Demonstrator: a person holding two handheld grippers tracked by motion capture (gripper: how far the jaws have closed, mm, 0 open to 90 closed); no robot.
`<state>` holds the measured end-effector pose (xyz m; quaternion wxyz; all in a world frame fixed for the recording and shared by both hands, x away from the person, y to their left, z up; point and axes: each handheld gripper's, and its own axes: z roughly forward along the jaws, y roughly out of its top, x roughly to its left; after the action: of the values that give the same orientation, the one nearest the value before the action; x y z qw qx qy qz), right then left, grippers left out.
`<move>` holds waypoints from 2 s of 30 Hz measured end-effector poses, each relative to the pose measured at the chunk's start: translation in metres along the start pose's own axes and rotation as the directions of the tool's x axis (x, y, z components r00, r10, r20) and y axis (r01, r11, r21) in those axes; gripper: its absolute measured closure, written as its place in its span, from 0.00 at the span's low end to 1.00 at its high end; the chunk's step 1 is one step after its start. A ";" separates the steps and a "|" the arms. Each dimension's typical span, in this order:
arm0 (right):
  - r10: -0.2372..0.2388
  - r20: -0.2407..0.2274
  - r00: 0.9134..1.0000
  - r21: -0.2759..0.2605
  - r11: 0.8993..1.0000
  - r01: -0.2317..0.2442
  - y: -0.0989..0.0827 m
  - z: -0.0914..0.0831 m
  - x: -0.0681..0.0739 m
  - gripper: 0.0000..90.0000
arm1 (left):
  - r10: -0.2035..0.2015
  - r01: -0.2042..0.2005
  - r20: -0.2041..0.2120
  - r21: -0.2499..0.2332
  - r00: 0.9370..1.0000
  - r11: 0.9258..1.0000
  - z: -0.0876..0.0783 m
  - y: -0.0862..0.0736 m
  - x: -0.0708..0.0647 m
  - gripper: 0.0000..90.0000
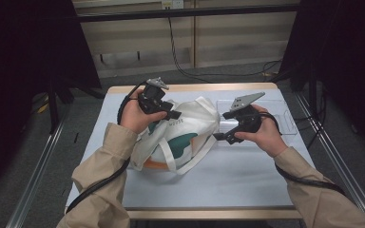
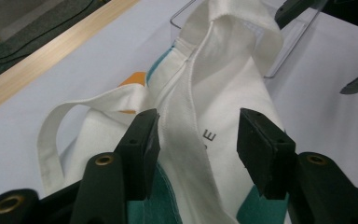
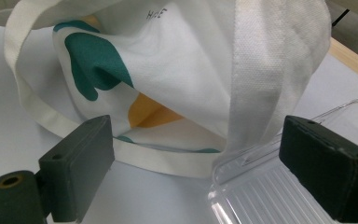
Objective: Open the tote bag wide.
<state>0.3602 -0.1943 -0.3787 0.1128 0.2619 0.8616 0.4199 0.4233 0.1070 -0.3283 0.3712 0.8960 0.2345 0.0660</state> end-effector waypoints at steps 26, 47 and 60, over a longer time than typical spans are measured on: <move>-0.022 0.043 0.999 -0.033 0.999 0.023 0.028 0.006 -0.005 0.13 | 0.053 -0.054 0.074 0.019 0.996 0.998 -0.004 0.007 -0.014 0.99; -0.131 0.072 0.989 -0.027 0.991 0.133 0.036 0.026 0.003 0.36 | 0.073 -0.086 0.222 0.051 0.972 0.995 0.013 0.000 -0.038 0.99; -0.168 0.025 0.986 0.003 0.986 0.168 0.032 0.030 0.009 0.70 | 0.027 -0.028 0.174 0.004 0.984 1.000 0.004 -0.007 -0.029 0.63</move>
<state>0.3762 -0.1528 -0.3721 0.1582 0.1937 0.8794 0.4051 0.3966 0.0954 -0.3345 0.3864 0.9028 0.1889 -0.0079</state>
